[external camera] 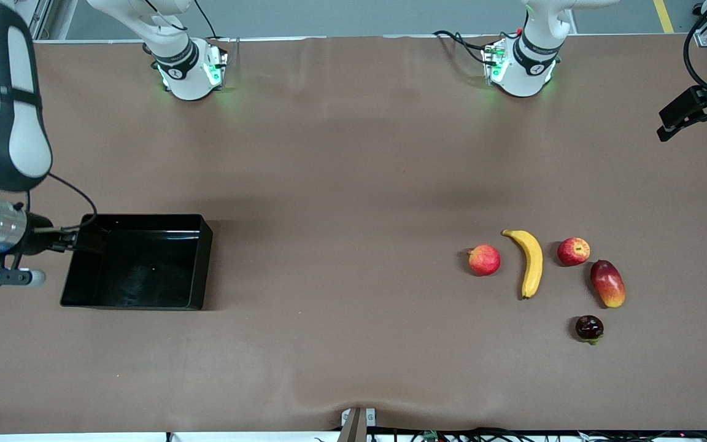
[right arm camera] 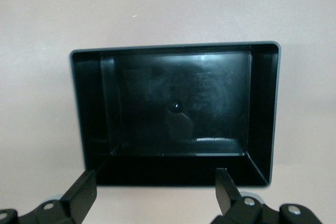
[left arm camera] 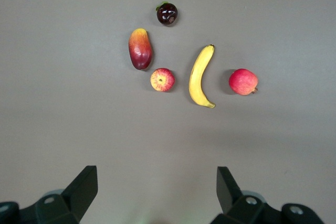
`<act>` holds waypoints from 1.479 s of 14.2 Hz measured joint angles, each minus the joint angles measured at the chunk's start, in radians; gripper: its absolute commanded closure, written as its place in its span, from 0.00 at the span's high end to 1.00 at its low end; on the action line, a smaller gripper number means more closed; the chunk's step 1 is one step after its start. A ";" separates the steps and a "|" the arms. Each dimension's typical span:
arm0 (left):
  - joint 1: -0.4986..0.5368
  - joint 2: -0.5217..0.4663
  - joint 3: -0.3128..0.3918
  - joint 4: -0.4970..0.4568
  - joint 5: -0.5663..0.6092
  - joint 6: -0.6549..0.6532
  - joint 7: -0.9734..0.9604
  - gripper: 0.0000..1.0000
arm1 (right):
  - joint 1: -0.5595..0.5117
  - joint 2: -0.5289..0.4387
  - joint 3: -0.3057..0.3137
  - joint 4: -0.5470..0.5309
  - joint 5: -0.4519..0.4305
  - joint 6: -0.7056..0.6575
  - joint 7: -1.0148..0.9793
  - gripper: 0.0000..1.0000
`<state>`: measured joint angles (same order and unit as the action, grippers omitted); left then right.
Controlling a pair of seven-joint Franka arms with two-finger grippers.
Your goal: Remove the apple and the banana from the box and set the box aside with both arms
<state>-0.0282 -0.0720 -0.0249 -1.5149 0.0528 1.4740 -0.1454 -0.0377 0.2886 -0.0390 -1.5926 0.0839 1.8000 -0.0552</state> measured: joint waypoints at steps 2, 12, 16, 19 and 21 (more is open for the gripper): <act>0.000 0.000 0.000 0.000 0.000 0.000 0.000 1.00 | 0.000 -0.058 -0.002 0.001 0.000 -0.042 0.004 1.00; 0.003 0.000 0.005 -0.001 -0.017 0.003 0.000 1.00 | 0.072 -0.291 0.028 0.001 -0.034 -0.308 0.104 1.00; 0.003 0.003 0.005 -0.004 -0.017 0.015 0.000 1.00 | 0.072 -0.297 0.031 0.018 -0.049 -0.335 0.104 1.00; 0.003 0.003 0.005 -0.004 -0.017 0.016 0.000 1.00 | 0.069 -0.298 0.030 0.031 -0.049 -0.354 0.104 1.00; 0.003 0.003 0.005 -0.004 -0.017 0.016 0.000 1.00 | 0.068 -0.298 0.029 0.032 -0.049 -0.362 0.104 1.00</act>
<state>-0.0255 -0.0688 -0.0201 -1.5185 0.0361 1.4903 -0.1454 0.0308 -0.0091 -0.0096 -1.5608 0.0348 1.4382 0.0490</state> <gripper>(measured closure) 0.000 0.000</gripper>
